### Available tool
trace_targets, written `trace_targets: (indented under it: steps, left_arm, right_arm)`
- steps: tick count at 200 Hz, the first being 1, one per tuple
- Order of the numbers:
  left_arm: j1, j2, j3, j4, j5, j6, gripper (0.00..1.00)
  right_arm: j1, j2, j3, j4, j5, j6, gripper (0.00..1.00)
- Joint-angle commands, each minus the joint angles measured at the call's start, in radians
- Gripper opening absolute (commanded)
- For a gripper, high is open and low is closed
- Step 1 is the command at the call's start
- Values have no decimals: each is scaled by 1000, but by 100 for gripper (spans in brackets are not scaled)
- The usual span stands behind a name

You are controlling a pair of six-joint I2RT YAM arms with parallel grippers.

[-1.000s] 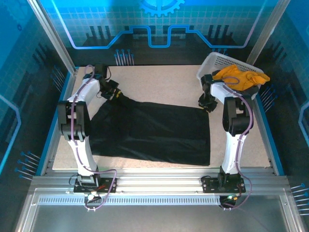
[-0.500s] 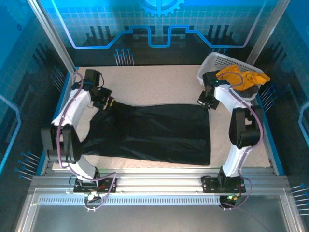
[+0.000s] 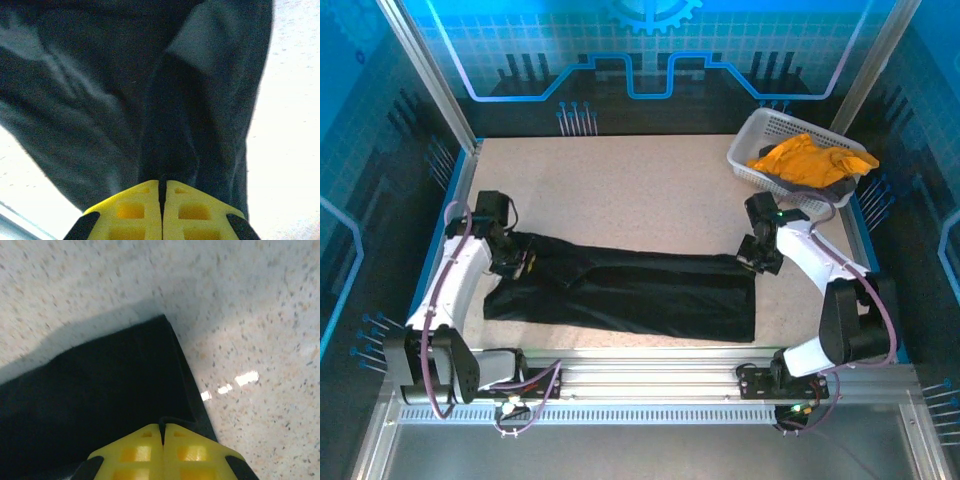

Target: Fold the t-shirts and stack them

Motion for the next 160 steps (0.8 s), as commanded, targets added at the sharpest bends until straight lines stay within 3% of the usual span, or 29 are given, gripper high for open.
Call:
trace_targets:
  steps: [1, 140, 160]
  left_arm:
    - [6, -36, -71, -48, -10, 9, 0]
    - [4, -112, -193, -86, -98, 21, 0]
    - [-2, -120, -219, -83, -79, -1, 0]
  right_arm:
    - [5, -29, -44, -20, -28, -9, 0]
    - [37, -80, -83, -93, -29, 17, 0]
    - [42, -94, -83, -109, -34, 26, 15]
